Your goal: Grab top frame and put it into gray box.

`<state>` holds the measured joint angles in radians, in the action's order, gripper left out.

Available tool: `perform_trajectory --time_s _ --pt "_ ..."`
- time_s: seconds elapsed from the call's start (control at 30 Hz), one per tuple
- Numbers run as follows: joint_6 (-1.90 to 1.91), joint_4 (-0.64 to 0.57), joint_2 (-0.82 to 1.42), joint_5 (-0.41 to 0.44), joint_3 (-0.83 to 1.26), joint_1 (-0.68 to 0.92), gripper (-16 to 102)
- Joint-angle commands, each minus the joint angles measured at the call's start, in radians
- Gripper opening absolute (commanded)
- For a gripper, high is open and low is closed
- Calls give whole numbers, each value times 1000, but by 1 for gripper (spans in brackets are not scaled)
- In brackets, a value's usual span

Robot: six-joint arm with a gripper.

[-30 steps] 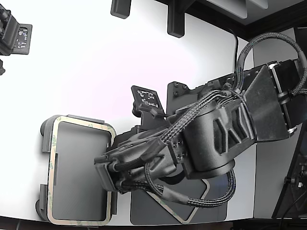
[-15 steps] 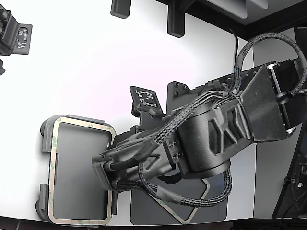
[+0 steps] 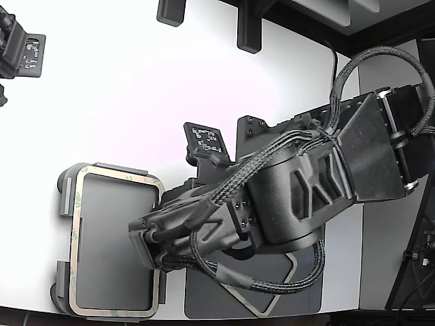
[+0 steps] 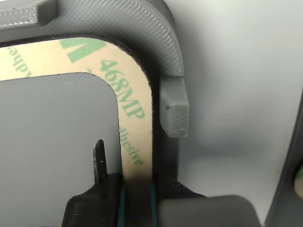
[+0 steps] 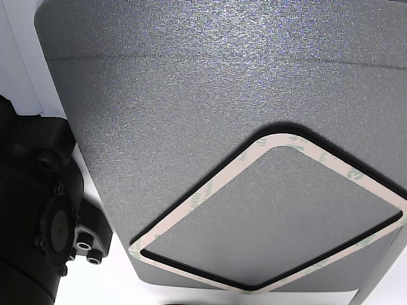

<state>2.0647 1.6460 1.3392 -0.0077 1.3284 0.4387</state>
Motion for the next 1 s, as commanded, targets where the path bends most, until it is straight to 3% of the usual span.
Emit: perform_trajectory --time_s 0.0,0.97 --pt "2 12 18 -2 -18 -14 -12" --pt "-2 12 2 -20 -25 -17 -12"
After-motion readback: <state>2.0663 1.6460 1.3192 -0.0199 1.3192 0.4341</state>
